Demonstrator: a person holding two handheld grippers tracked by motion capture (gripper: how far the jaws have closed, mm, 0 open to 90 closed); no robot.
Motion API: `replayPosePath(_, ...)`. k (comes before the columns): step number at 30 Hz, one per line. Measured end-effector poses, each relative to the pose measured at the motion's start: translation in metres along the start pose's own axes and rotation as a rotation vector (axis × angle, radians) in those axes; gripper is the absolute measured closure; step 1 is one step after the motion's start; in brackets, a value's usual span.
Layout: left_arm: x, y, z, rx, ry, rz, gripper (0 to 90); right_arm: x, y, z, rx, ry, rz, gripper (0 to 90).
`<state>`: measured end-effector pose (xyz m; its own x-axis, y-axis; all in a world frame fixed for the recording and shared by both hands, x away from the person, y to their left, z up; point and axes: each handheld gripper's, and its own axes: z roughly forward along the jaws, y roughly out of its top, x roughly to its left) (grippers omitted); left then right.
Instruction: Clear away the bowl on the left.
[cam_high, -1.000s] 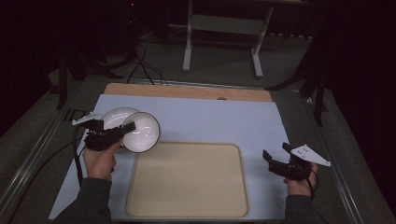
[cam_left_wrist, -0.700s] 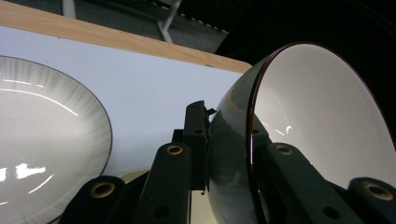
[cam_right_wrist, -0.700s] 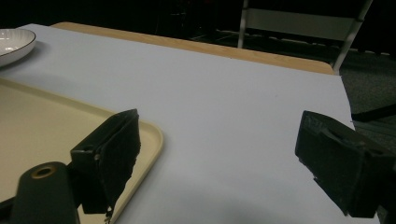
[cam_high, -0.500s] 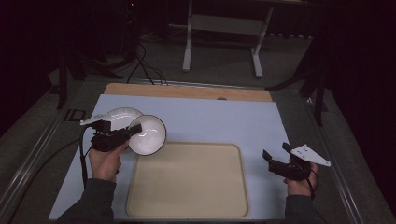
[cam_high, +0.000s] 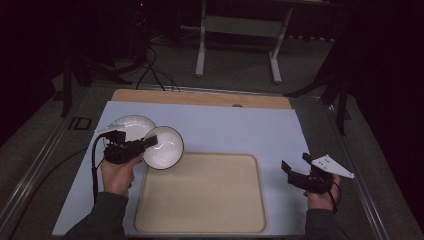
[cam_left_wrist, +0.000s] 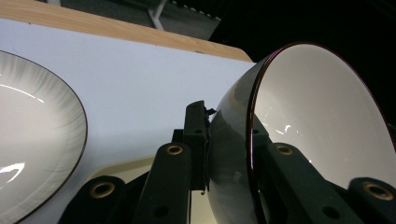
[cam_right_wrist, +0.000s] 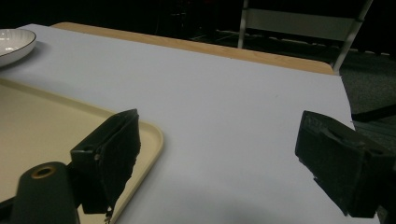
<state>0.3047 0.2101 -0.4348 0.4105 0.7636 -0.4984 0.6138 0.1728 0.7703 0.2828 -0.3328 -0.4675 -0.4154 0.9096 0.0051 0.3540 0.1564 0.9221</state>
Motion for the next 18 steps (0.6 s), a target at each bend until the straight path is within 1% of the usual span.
replayPosePath(10,-0.0035,-0.0033,0.0062,0.024,-0.005,0.012,78.9,-0.0001,0.0,0.0,0.0,0.001,0.001,13.6)
replayPosePath(18,-0.0051,-0.0056,0.0098,0.034,-0.008,0.017,78.9,-0.0001,0.0,0.0,0.0,0.001,0.001,13.6)
